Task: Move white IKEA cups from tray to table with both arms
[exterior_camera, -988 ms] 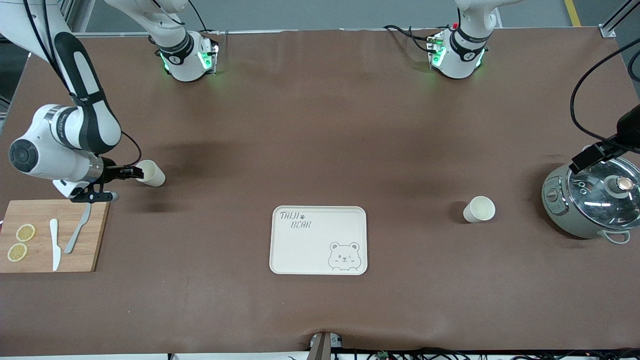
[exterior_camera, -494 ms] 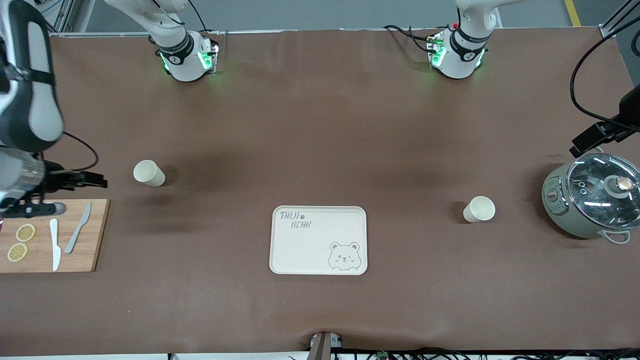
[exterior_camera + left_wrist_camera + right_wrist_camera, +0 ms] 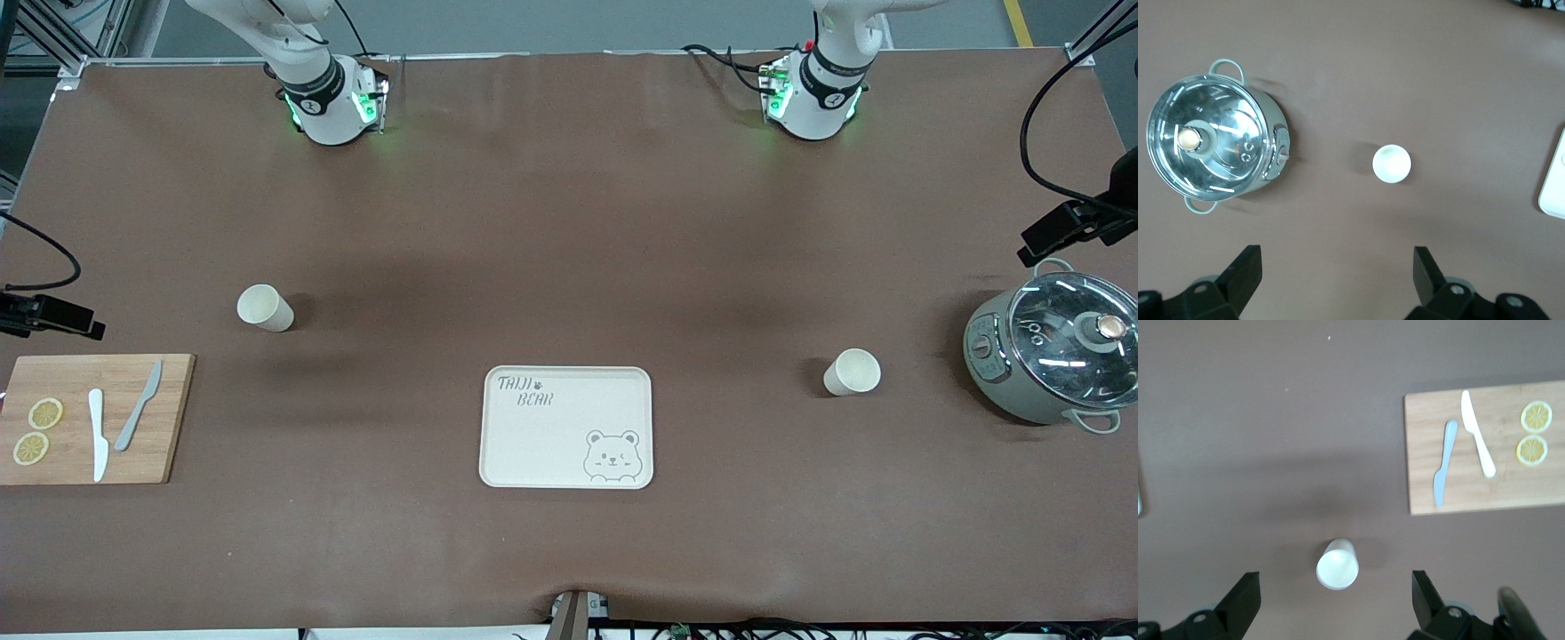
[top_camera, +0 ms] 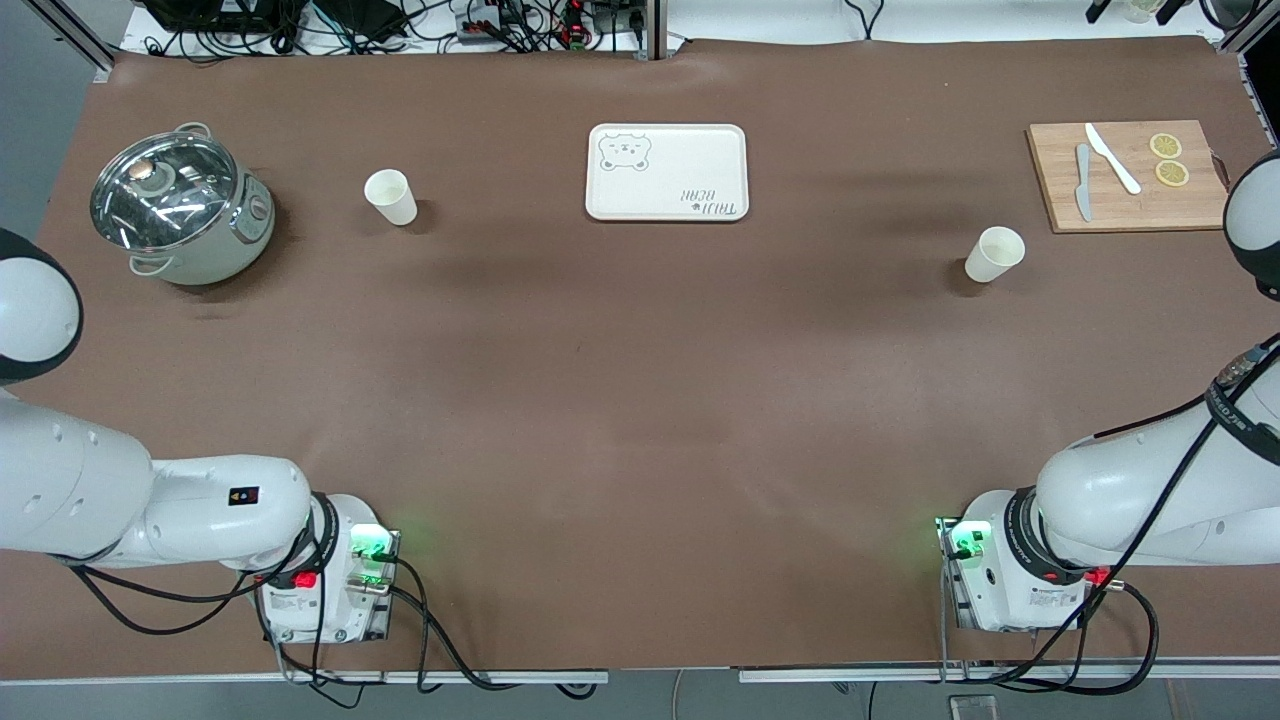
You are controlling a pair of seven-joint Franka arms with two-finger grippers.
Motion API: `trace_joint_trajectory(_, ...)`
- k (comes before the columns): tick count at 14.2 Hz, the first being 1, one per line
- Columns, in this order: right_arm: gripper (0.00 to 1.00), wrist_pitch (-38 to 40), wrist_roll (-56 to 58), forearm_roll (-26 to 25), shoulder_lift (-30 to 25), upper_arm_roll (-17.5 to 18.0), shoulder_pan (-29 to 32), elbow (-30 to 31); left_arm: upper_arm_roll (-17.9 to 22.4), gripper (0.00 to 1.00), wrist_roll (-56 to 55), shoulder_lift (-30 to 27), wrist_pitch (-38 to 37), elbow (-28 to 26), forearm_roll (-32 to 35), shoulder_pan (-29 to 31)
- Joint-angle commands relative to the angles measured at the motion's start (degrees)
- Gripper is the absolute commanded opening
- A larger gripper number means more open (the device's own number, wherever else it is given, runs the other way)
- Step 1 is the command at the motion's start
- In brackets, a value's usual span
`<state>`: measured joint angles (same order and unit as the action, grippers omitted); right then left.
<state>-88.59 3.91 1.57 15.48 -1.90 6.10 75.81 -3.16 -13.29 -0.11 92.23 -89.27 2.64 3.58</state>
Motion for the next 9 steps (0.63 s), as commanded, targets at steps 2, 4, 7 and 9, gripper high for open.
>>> trace_joint_trajectory(2,1.0,7.45,-3.65,-0.34,-8.44,0.85,-2.85,2.06,2.37,1.0,1.33,-4.71,-0.82,-5.02,-2.38,-2.7)
trace_joint_trajectory(4,1.0,9.3,-3.65,-0.16,-10.89,0.76,-2.76,2.06,2.02,1.0,1.34,-6.12,-0.56,-7.48,-2.38,-3.05)
trace_joint_trajectory(7,1.0,14.49,-3.73,-0.69,-13.63,0.94,-3.55,3.11,-0.43,1.0,1.33,-7.0,-0.12,-9.59,-2.47,-2.71)
trace_joint_trajectory(9,1.0,13.35,-3.56,-1.03,-13.38,0.94,-4.51,2.59,-1.76,1.0,1.25,-7.18,0.24,-9.95,-2.47,-2.35)
